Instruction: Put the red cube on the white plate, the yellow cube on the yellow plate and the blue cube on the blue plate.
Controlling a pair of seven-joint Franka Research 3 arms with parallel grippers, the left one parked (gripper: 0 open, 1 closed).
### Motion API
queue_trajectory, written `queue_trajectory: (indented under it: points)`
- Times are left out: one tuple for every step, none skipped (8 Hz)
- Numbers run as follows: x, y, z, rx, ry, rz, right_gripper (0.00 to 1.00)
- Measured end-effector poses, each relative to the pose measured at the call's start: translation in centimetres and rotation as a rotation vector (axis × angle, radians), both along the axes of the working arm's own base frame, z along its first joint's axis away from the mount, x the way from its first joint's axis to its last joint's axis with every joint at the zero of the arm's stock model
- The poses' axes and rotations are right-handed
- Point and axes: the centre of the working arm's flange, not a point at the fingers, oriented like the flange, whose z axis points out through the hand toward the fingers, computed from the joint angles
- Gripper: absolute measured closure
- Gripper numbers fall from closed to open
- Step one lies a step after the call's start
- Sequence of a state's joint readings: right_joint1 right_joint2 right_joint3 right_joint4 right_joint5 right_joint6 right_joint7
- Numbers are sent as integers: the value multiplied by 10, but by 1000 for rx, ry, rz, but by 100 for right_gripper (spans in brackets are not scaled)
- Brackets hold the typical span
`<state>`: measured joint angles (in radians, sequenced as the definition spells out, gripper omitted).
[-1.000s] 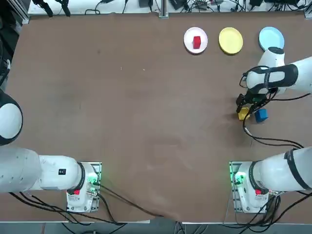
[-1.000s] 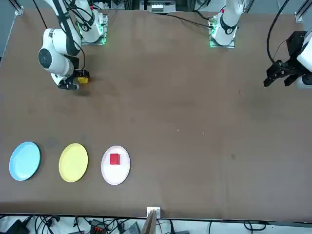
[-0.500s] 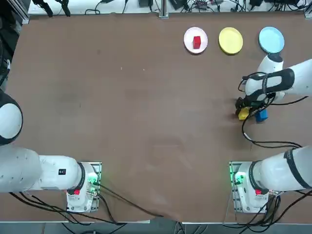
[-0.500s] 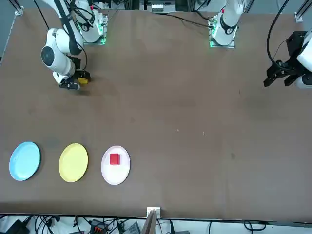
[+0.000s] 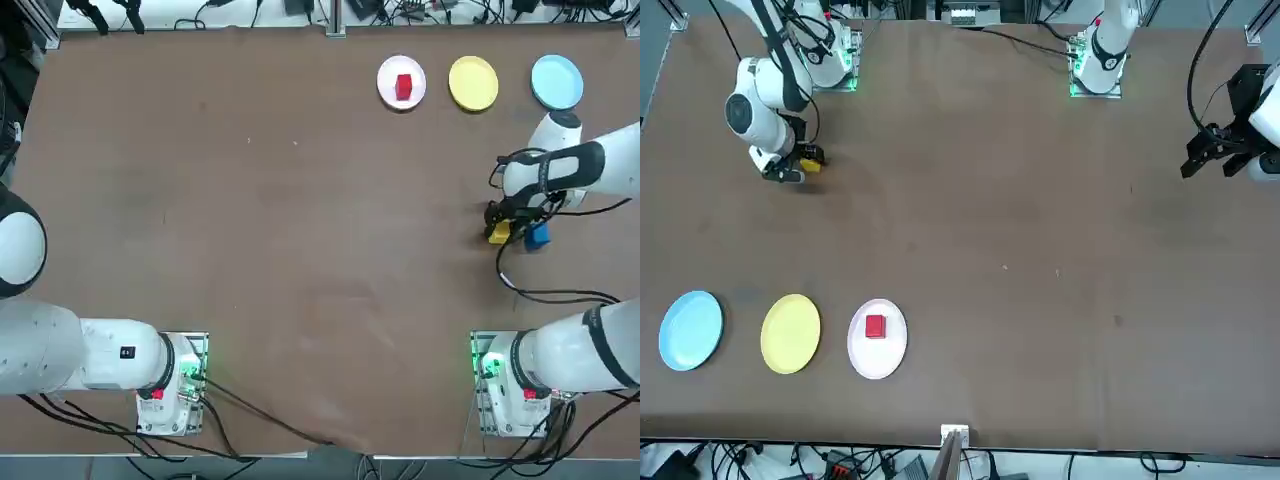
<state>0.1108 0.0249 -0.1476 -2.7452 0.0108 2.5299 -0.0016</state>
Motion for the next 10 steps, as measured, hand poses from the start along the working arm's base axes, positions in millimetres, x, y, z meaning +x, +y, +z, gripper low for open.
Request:
queue_trajectory:
  points:
    - [16,1,16,3,-27,7,31]
    - [43,1,42,5,-48,9,31]
    - [77,0,77,5,-72,9,31]
    - [113,-3,113,2,-88,8,31]
    - [151,-4,144,-5,-83,9,31]
    - [190,-4,164,-16,-74,11,31]
    - [231,-3,169,-31,-78,16,31]
    - [272,-1,160,-48,-92,23,31]
    - [307,2,139,-64,-103,31,31]
    - [335,6,115,-78,-114,41,31]
